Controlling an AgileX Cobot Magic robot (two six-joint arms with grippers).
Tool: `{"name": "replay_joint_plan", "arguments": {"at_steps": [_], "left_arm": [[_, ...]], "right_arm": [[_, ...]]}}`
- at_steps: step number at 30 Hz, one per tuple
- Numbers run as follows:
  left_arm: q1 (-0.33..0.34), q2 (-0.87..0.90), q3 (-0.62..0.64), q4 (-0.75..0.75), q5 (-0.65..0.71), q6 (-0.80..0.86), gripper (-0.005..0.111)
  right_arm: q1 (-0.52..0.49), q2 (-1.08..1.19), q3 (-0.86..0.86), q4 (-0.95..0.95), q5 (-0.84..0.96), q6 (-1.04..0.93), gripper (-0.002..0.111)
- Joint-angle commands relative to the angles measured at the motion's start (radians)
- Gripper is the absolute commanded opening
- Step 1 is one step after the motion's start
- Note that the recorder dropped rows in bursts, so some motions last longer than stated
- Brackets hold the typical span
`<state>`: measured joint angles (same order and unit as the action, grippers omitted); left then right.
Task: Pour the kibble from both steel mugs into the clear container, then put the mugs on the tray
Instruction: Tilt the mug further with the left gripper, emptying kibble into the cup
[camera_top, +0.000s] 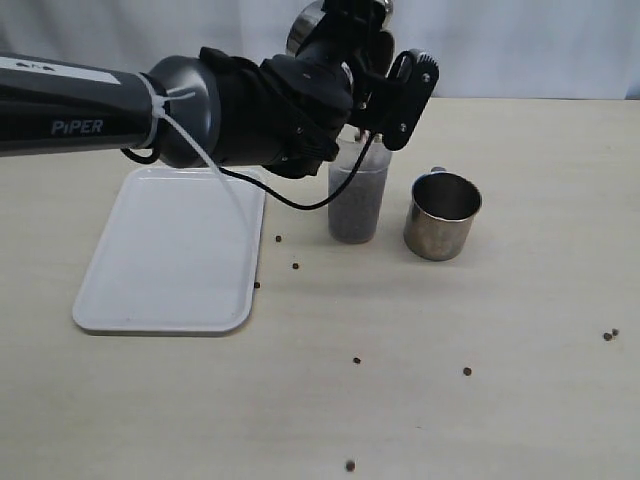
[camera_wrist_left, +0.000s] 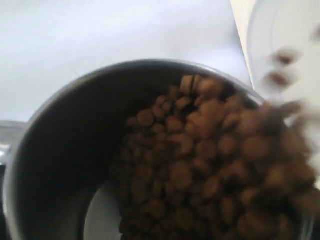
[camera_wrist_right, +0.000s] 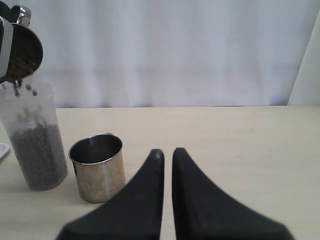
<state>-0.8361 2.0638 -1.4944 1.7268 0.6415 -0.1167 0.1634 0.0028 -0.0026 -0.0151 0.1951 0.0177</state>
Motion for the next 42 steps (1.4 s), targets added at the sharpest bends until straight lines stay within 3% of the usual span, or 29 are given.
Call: {"name": "replay_joint_plan", "arguments": {"at_steps": [1, 25, 42], "left_arm": [[-0.002, -0.007, -0.015, 0.018, 0.052, 0.034, 0.000], [-0.016, -0.007, -0.019, 0.018, 0.057, 0.147, 0.000], [-0.067, -0.007, -0.019, 0.018, 0.127, 0.231, 0.000]], "right_arm": [[0.003, -0.003, 0.003, 0.000, -0.009, -0.002, 0.005], [0.003, -0.003, 0.003, 0.000, -0.009, -0.002, 0.005], [0.003, -0.003, 0.003, 0.000, -0.009, -0.002, 0.005]]}}
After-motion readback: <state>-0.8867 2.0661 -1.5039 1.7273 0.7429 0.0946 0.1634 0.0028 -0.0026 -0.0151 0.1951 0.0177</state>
